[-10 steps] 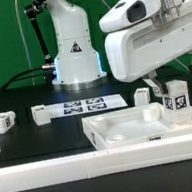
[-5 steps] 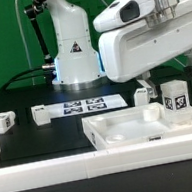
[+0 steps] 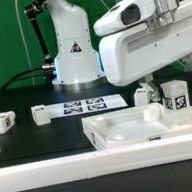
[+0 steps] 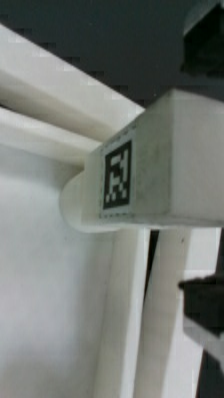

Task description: Assemble square table

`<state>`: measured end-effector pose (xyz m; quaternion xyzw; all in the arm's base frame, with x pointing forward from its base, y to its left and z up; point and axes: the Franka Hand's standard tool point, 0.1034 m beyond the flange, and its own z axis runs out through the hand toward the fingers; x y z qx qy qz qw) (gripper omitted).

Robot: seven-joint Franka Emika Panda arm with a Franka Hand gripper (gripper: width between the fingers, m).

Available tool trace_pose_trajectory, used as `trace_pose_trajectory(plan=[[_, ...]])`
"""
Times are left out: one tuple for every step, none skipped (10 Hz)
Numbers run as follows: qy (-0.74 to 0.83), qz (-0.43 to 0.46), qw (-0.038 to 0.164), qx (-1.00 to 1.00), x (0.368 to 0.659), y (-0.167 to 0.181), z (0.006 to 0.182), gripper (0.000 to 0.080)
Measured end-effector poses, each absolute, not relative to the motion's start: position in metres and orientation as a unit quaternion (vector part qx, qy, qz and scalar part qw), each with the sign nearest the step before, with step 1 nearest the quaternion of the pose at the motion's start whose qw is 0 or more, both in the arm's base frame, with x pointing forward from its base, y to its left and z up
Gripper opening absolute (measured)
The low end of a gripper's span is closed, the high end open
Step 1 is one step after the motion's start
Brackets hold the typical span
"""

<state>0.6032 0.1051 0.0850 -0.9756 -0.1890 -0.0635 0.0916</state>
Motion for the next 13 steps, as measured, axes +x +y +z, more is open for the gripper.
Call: trace_pose_trajectory(plan=[[-0.189,-0.063,0.092,-0.976,0.6034,0.105,0.0849,0.0393],[-0.19,-0.062,0.092,-0.975,0.6033,0.105,0.085,0.0393],[-0.207,-0.058,0.093,-0.972,0.6028,0.1056,0.0851,0.029],[-0.188,-0.057,0.095,-0.976,0.603,0.1058,0.0851,0.029],[-0.189,-0.057,0.095,-0.976,0.603,0.1058,0.0851,0.029],[-0.183,-0.057,0.096,-0.977,0.603,0.106,0.0851,0.029],[-0.126,-0.052,0.101,-0.986,0.603,0.1065,0.0851,0.029],[-0.08,-0.047,0.104,-0.99,0.603,0.1064,0.0849,0.029],[-0.046,-0.044,0.108,-0.992,0.6031,0.1064,0.0849,0.029],[0.025,-0.037,0.115,-0.992,0.6033,0.1069,0.085,0.029],[0.067,-0.033,0.116,-0.99,0.6033,0.1068,0.0848,0.029],[0.117,-0.029,0.118,-0.986,0.6032,0.1064,0.0846,0.0291],[0.174,-0.023,0.122,-0.977,0.6025,0.1059,0.0842,0.0291]])
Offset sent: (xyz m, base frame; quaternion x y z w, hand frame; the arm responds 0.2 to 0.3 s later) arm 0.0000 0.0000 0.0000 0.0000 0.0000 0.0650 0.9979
